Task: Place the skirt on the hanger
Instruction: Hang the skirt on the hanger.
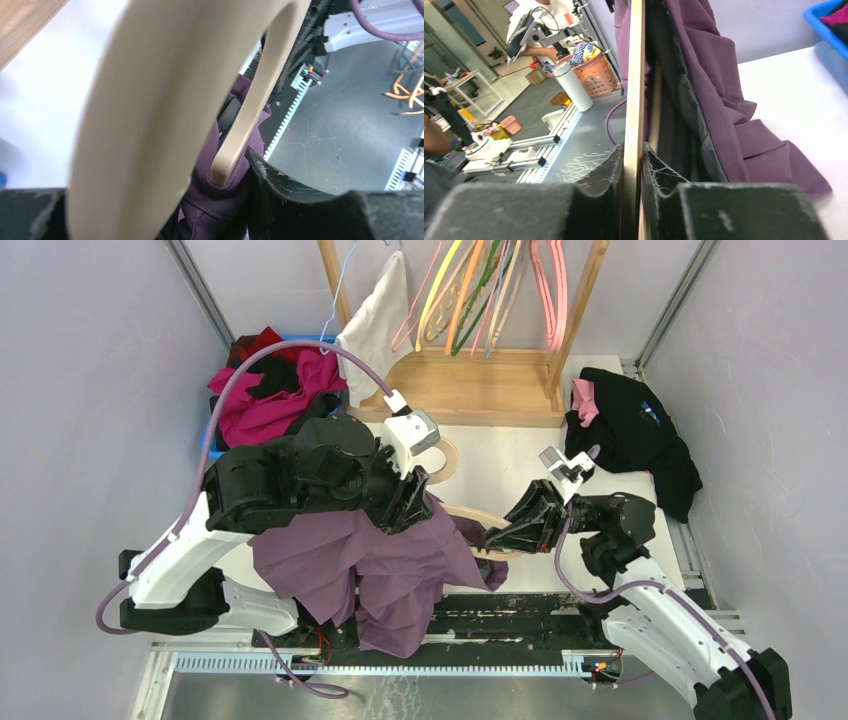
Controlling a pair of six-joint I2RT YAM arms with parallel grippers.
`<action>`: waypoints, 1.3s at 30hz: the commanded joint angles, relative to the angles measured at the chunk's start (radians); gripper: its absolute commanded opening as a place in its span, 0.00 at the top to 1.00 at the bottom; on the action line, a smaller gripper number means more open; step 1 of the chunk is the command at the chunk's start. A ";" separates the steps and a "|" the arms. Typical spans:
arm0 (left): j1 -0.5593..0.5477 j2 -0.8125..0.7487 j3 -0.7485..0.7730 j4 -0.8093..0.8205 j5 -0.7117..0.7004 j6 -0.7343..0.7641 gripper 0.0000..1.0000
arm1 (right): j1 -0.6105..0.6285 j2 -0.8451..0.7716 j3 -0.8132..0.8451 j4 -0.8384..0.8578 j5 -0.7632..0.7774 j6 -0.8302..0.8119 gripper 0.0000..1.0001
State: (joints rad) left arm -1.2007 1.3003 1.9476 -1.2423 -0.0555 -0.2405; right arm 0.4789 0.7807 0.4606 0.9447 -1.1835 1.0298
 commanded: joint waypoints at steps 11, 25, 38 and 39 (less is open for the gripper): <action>0.003 0.080 0.058 0.081 -0.075 -0.010 0.97 | 0.017 -0.095 0.123 -0.387 0.205 -0.343 0.46; 0.021 0.024 0.042 0.038 -0.103 -0.008 0.97 | 0.016 -0.172 0.284 -0.993 0.579 -0.560 0.37; 0.035 0.041 0.061 0.056 -0.165 -0.017 0.97 | 0.016 -0.312 0.277 -1.398 0.688 -0.590 0.35; 0.036 0.043 0.065 0.059 -0.161 -0.017 0.97 | 0.015 -0.321 0.270 -1.403 0.672 -0.590 0.35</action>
State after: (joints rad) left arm -1.1728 1.3495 1.9644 -1.2427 -0.1894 -0.2417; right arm 0.4911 0.5110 0.7452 -0.3782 -0.4965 0.4549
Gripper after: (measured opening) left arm 0.506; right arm 0.642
